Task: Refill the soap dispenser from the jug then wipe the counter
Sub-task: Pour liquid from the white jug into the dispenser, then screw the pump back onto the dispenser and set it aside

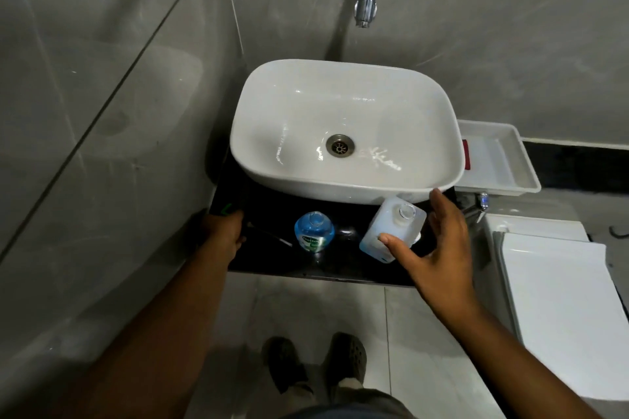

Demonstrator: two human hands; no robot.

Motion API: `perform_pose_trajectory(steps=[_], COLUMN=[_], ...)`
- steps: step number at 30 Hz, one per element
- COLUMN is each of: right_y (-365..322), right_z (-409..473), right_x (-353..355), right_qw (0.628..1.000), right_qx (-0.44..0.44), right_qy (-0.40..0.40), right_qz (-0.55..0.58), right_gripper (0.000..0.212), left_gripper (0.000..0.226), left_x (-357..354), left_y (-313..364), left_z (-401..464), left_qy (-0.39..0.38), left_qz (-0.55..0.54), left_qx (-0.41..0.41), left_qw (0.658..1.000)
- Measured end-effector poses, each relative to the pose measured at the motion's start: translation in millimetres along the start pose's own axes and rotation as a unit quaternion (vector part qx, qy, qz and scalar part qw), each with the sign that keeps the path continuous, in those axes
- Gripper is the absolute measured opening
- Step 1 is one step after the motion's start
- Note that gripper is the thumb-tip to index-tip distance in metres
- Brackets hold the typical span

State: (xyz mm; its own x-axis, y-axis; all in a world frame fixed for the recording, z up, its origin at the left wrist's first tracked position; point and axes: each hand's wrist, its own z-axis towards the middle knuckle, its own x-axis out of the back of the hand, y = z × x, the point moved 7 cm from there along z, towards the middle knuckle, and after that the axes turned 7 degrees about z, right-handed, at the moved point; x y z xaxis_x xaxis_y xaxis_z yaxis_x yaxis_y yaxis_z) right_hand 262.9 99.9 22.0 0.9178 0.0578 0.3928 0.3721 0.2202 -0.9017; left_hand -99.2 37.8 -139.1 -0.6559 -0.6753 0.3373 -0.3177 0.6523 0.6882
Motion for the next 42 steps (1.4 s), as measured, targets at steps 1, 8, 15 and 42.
perform_pose_trajectory(steps=[1, 8, 15, 42], right_y=[-17.0, -33.1, 33.4, 27.8], right_z=[-5.2, -18.9, 4.8, 9.7], right_x=[-4.3, -98.3, -127.3, -132.3], right_qw=[0.999, 0.990, 0.982, 0.976], right_qx=[0.034, 0.065, -0.076, -0.002], right_qy=[0.013, -0.125, -0.170, -0.216], right_qz=[-0.001, 0.004, -0.018, 0.008], right_gripper=[0.088, 0.067, 0.075, 0.051], left_gripper=[0.054, 0.019, 0.021, 0.025], left_x=[0.1, 16.8, 47.9, -9.4], left_y=[-0.8, 12.7, 83.2, 109.1], left_z=[-1.1, -37.6, -127.8, -190.7], left_qy=[-0.004, -0.015, 0.036, -0.047], left_qz=[0.000, -0.033, -0.073, 0.133], left_qx=[0.005, -0.023, -0.274, -0.550], left_qw=[1.000, 0.999, 0.958, 0.823])
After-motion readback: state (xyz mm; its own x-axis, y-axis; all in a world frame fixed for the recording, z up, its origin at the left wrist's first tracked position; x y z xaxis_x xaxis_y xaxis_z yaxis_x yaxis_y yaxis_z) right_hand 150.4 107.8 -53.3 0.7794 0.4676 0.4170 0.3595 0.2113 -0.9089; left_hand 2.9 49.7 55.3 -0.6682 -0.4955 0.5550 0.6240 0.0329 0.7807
